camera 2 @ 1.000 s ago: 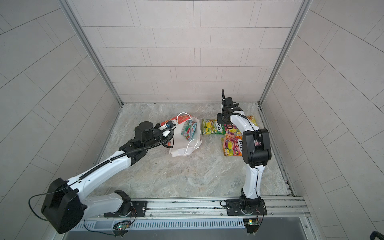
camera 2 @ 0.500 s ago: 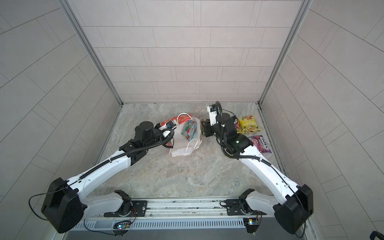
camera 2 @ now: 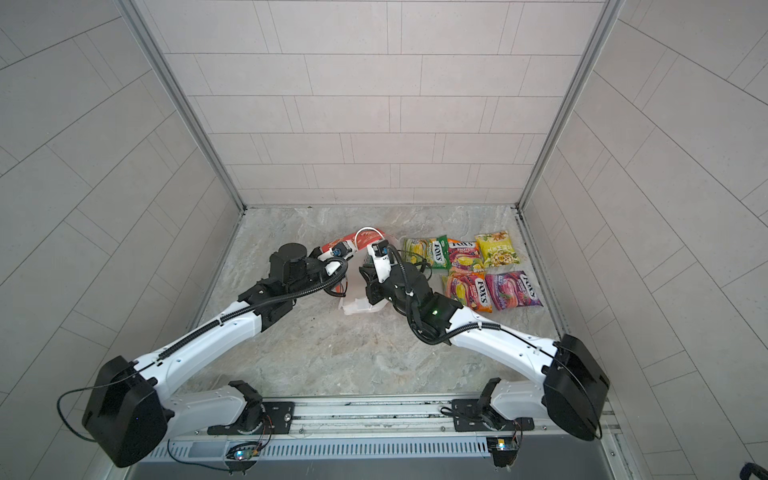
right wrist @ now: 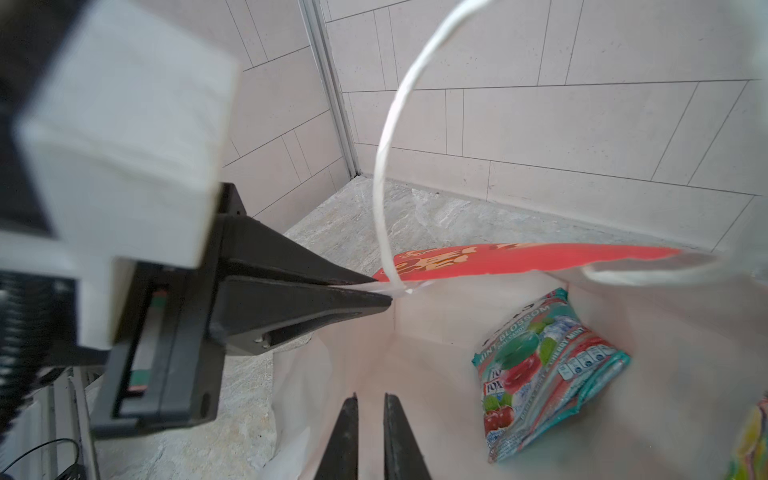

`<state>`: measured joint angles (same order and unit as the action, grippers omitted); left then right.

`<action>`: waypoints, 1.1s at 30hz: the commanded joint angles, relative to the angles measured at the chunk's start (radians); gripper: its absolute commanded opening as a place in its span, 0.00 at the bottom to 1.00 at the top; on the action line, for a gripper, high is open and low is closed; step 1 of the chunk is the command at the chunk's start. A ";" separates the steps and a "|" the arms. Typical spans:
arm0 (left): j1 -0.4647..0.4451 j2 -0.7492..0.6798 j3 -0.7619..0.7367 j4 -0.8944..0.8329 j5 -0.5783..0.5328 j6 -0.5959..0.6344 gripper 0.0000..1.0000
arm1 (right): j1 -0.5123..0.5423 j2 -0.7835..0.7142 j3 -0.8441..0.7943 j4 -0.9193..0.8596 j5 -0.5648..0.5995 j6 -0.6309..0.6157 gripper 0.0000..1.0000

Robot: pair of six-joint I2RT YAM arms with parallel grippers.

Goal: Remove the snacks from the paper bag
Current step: 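Move the right gripper back over the bag toward the teal mint packet, then lower the right gripper into the bag and close on the teal mint packet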

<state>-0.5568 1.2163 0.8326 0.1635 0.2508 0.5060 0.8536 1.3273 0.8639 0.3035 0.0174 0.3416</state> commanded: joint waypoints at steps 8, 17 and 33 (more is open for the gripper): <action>0.002 -0.033 0.014 -0.008 0.007 -0.010 0.00 | 0.004 0.176 -0.049 0.151 0.181 0.040 0.16; 0.003 -0.036 0.015 -0.008 0.009 -0.015 0.00 | -0.060 0.288 -0.027 0.018 0.231 0.196 0.30; 0.002 -0.023 0.014 0.001 0.048 -0.017 0.00 | -0.111 0.432 0.117 -0.154 0.283 0.462 0.58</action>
<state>-0.5568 1.2041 0.8330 0.1440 0.2707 0.5018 0.7498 1.7302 0.9596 0.1772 0.2649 0.7216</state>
